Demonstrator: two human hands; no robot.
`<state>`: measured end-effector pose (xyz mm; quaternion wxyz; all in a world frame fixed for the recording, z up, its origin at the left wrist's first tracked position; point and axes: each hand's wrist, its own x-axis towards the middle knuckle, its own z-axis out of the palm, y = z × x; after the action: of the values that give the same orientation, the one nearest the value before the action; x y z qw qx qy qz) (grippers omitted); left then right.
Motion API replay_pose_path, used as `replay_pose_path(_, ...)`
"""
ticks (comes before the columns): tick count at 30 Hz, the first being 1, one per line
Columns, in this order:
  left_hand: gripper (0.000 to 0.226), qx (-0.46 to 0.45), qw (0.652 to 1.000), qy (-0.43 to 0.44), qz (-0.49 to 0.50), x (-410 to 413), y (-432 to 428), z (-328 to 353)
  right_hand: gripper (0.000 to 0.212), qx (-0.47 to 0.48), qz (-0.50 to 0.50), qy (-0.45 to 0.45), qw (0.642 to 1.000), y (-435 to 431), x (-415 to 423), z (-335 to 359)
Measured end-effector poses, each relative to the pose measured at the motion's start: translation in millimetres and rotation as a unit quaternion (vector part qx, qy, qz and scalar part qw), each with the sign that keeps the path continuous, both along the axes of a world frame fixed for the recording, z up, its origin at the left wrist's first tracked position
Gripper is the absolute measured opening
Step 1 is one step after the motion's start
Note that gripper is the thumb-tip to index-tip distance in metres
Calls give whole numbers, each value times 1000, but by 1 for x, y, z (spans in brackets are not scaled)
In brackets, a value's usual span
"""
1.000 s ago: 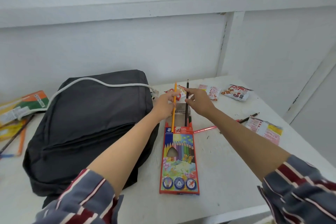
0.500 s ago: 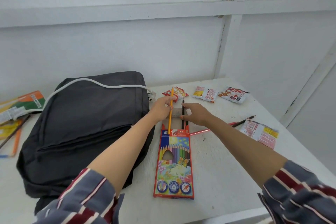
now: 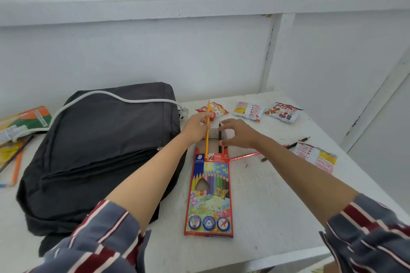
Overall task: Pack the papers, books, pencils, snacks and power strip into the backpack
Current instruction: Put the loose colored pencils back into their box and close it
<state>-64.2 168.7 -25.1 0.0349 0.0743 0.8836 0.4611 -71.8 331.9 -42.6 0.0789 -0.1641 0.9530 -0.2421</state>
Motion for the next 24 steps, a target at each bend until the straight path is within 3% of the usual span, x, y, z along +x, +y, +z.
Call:
replay_pose_path(7,41,13,1000,-1,9,2,1,1,90,32,-31,-22,999,-9,-6,-2)
replay_pose_path(11,42,16,1000,-1,9,2,0,1,86,59,-25,-31,997,-16,-9,-1)
replay_pose_path(24,42,6,1000,-13,2,2,0,2,94,18,-58,-82,995,-13,-15,-6)
